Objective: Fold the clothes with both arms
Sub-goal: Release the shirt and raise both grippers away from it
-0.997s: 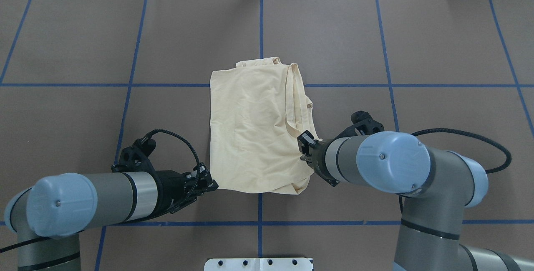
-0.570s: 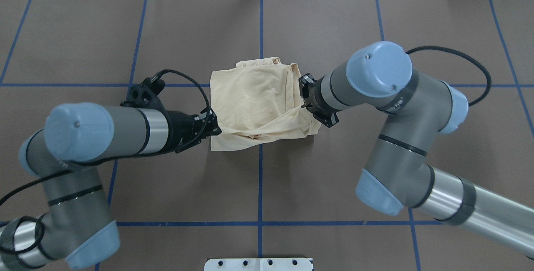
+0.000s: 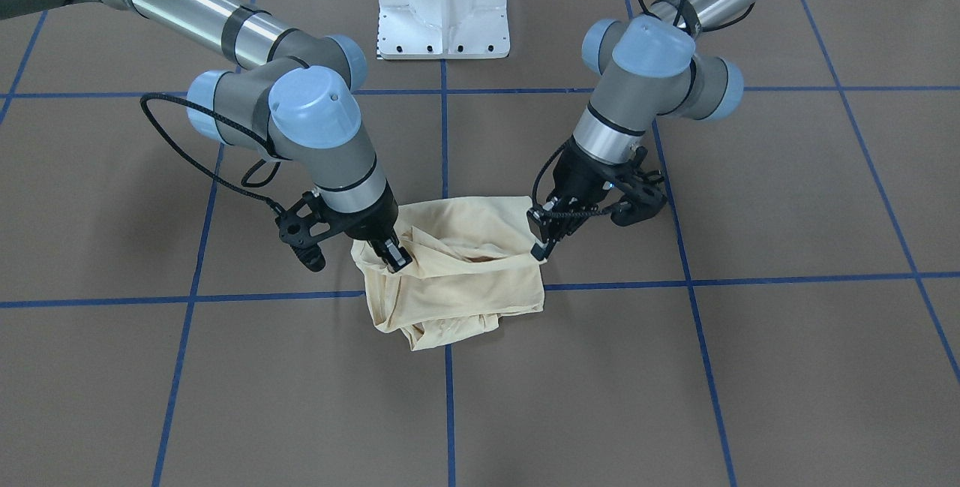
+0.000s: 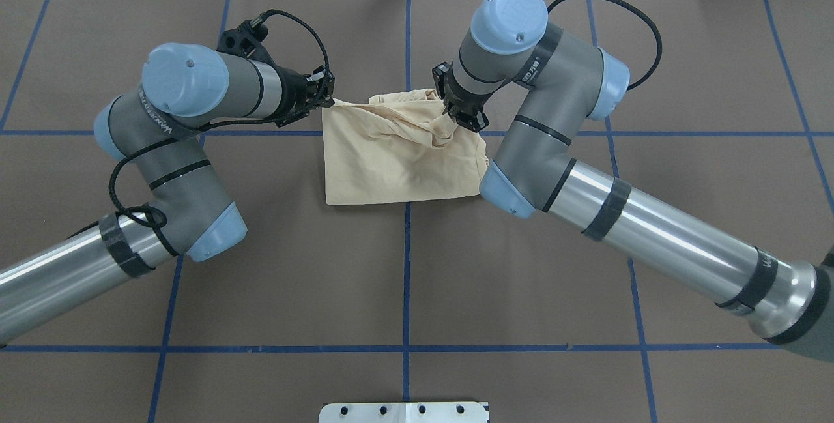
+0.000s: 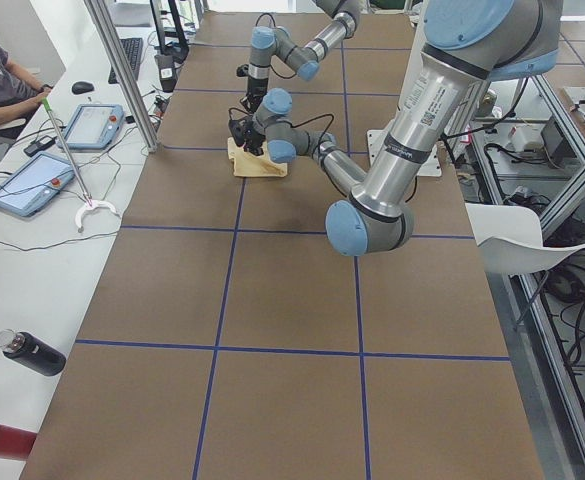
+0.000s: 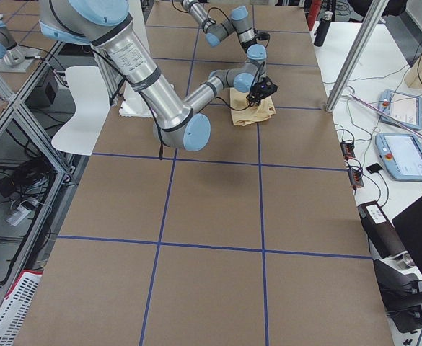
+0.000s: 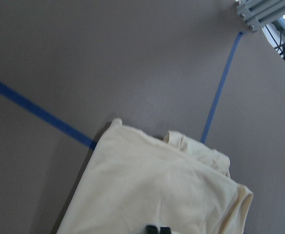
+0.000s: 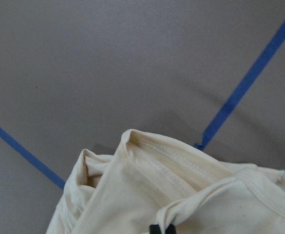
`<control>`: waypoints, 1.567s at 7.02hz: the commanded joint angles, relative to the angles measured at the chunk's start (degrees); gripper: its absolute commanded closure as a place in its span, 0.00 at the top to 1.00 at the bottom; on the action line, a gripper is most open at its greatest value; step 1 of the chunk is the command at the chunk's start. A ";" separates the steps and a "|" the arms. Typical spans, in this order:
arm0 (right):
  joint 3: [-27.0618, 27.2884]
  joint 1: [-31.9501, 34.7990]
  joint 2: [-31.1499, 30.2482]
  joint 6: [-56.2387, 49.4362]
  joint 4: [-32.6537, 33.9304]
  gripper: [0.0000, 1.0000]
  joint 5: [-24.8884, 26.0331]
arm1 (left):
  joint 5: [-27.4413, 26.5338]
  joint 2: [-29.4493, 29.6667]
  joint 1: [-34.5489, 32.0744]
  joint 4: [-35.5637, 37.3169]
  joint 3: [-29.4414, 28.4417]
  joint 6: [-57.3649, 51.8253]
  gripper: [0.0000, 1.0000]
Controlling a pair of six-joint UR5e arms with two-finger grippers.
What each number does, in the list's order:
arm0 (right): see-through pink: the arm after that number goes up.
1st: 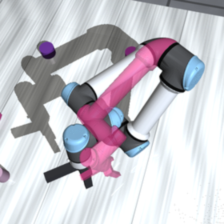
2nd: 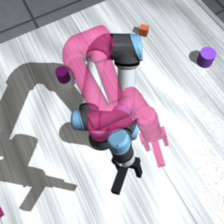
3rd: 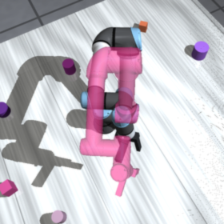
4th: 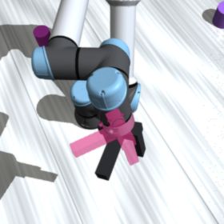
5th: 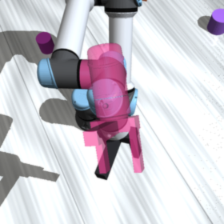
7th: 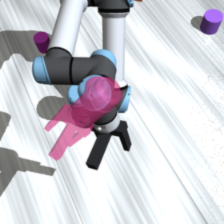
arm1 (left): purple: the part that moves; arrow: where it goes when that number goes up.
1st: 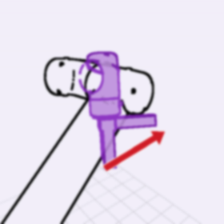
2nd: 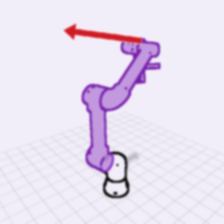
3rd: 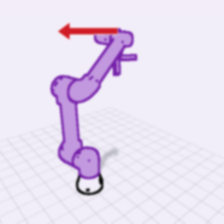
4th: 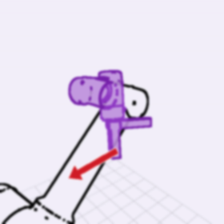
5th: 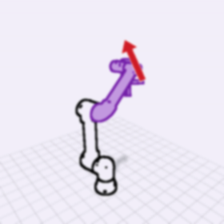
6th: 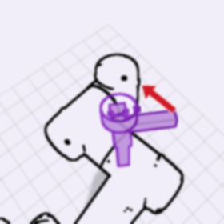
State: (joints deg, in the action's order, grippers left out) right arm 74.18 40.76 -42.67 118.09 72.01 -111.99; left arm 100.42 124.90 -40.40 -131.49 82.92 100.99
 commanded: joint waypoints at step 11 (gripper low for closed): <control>-2.87 21.69 -8.51 -51.88 -0.24 1.00 -16.57 | 18.12 -13.16 -19.42 -8.08 0.64 -44.30 0.55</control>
State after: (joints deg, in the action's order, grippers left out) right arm 64.54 58.15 -44.27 79.60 67.11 -125.41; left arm 114.93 116.56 -55.80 -139.63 80.80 66.83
